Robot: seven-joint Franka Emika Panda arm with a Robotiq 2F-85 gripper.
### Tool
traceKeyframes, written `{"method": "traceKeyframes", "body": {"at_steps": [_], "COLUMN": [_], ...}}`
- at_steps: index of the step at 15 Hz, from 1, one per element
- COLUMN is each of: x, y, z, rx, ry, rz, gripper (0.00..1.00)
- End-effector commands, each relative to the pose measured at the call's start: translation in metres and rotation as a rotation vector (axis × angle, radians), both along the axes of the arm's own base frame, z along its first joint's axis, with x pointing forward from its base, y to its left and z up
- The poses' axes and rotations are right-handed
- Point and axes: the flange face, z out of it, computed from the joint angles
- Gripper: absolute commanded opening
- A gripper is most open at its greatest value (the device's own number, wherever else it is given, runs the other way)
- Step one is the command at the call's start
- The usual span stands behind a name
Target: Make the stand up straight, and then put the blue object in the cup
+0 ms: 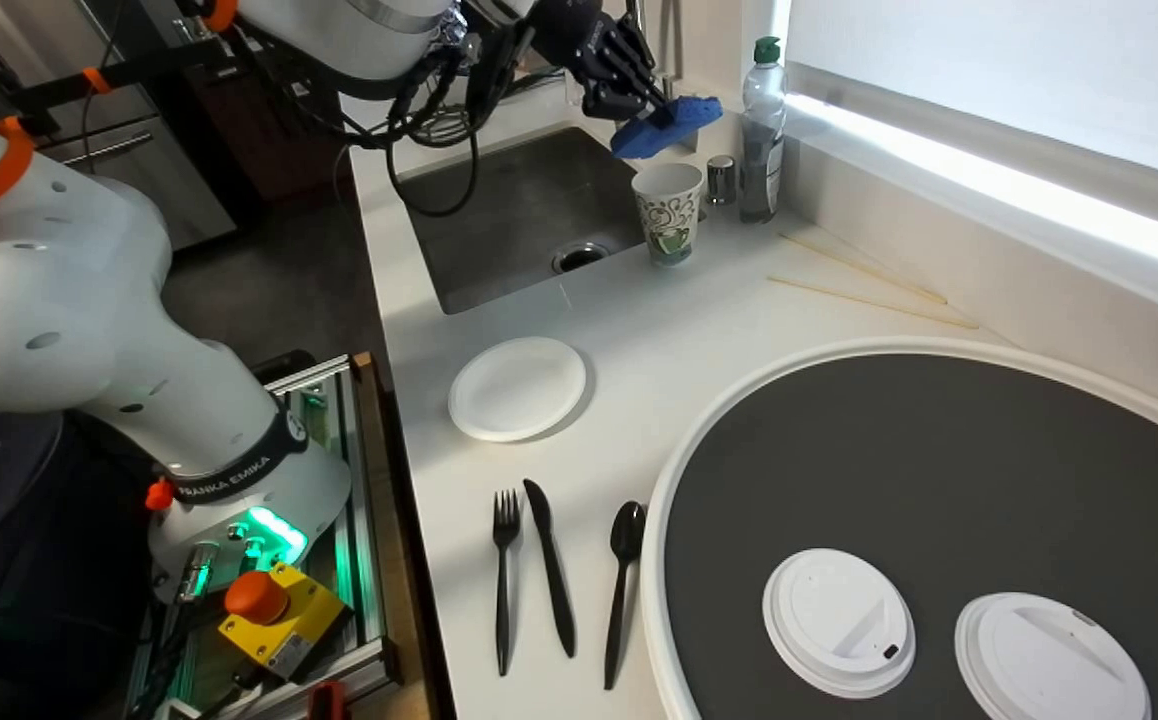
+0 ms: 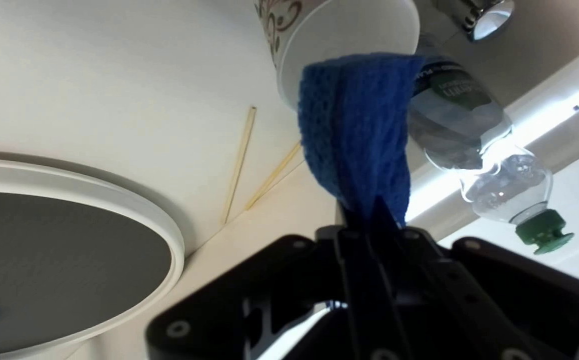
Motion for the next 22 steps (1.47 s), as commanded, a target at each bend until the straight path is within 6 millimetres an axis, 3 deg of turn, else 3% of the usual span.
{"method": "traceKeyframes", "body": {"at_steps": [1,22], "x": [-0.007,0.016], "y": [0.004,0.013], "z": [-0.005,-0.03], "rx": [-0.02,-0.088], "ry": [-0.026,-0.024], "rz": [0.013,-0.009], "gripper": [0.02,0.02]}}
